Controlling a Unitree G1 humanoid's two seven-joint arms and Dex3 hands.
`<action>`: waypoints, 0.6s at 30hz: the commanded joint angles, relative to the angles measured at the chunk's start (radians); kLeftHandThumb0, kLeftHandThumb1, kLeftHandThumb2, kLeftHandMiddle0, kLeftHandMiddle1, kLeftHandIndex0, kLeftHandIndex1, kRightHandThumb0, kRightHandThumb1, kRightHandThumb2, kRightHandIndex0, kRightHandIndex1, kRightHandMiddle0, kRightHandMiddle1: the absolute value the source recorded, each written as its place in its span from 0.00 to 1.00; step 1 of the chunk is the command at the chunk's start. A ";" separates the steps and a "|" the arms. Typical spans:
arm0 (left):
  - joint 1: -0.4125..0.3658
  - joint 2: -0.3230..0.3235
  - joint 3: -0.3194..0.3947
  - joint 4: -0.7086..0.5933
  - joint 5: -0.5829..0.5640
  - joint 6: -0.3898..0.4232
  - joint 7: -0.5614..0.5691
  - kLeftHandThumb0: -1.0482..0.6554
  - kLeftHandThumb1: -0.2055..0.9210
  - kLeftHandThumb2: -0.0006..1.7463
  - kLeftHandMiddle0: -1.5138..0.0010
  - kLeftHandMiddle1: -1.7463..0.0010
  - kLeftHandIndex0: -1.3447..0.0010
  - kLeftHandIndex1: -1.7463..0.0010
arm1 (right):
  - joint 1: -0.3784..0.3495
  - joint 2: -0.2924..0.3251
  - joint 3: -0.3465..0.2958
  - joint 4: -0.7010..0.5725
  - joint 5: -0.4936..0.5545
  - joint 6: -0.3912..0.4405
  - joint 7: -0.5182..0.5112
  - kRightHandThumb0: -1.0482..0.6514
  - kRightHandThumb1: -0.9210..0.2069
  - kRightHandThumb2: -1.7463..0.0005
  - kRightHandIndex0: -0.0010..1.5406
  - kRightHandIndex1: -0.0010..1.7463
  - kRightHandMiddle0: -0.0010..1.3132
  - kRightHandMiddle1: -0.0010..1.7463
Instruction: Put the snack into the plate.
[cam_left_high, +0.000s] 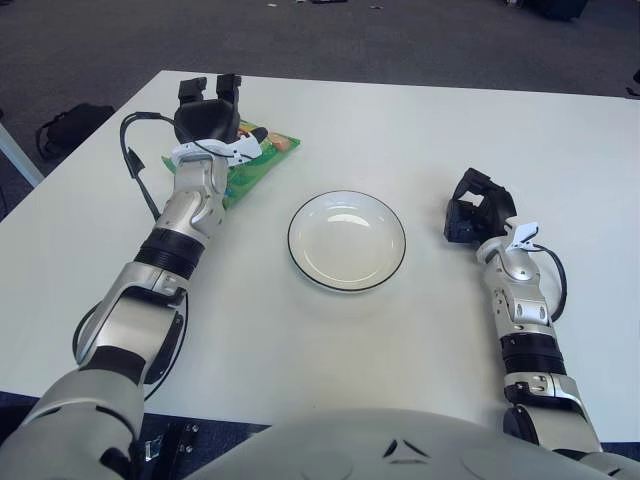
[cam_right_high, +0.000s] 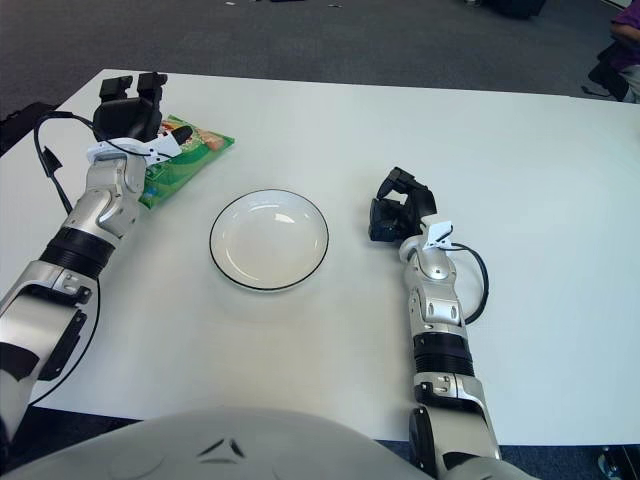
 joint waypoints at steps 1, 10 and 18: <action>-0.035 -0.016 -0.013 0.019 -0.012 0.015 -0.041 0.00 1.00 0.53 1.00 0.99 1.00 0.78 | 0.104 0.037 0.003 0.054 0.002 0.014 -0.006 0.28 0.73 0.10 0.86 1.00 0.61 1.00; -0.069 -0.052 -0.040 0.142 -0.031 0.018 -0.035 0.00 1.00 0.53 1.00 1.00 1.00 0.78 | 0.110 0.035 0.001 0.047 0.005 0.014 -0.002 0.27 0.73 0.09 0.87 1.00 0.61 1.00; -0.081 -0.123 -0.068 0.396 -0.059 -0.021 0.049 0.00 1.00 0.54 1.00 1.00 1.00 0.81 | 0.111 0.038 -0.001 0.044 0.012 0.008 0.004 0.28 0.72 0.10 0.87 1.00 0.61 1.00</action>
